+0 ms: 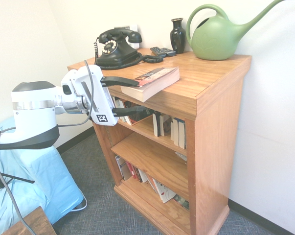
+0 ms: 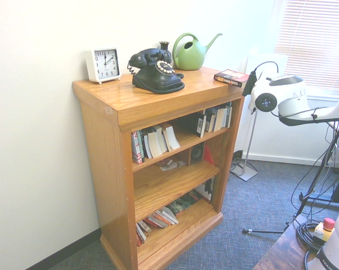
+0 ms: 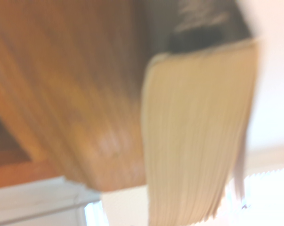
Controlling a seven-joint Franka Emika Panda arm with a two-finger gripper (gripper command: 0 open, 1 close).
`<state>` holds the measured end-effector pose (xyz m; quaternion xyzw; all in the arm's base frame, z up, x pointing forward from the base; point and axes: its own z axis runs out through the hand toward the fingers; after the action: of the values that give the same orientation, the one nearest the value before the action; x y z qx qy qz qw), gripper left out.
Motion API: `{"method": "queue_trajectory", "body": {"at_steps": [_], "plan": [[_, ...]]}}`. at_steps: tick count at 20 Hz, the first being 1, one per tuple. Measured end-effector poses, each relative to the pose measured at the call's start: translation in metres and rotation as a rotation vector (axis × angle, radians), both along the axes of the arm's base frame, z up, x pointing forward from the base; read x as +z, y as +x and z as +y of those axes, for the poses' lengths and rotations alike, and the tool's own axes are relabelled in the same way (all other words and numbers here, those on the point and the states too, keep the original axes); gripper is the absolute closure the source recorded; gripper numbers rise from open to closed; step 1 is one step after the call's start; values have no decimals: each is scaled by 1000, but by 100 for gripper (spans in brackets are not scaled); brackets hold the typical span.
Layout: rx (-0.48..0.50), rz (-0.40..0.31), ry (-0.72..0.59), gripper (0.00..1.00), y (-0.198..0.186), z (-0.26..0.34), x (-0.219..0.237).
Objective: Organize the shelf
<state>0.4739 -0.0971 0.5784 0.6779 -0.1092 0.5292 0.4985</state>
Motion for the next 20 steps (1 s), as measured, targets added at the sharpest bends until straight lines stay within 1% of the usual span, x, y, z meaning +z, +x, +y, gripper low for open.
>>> {"method": "queue_trajectory", "body": {"at_steps": [2, 8, 12, 17, 20], "plan": [[31, 1, -23, 0, -3, 2, -4], [217, 76, -44, 0, -6, 1, -11], [332, 108, -57, 0, -10, -5, -9], [421, 125, -84, 0, -9, -2, -17], [443, 123, -89, 0, -3, 4, -18]]}}
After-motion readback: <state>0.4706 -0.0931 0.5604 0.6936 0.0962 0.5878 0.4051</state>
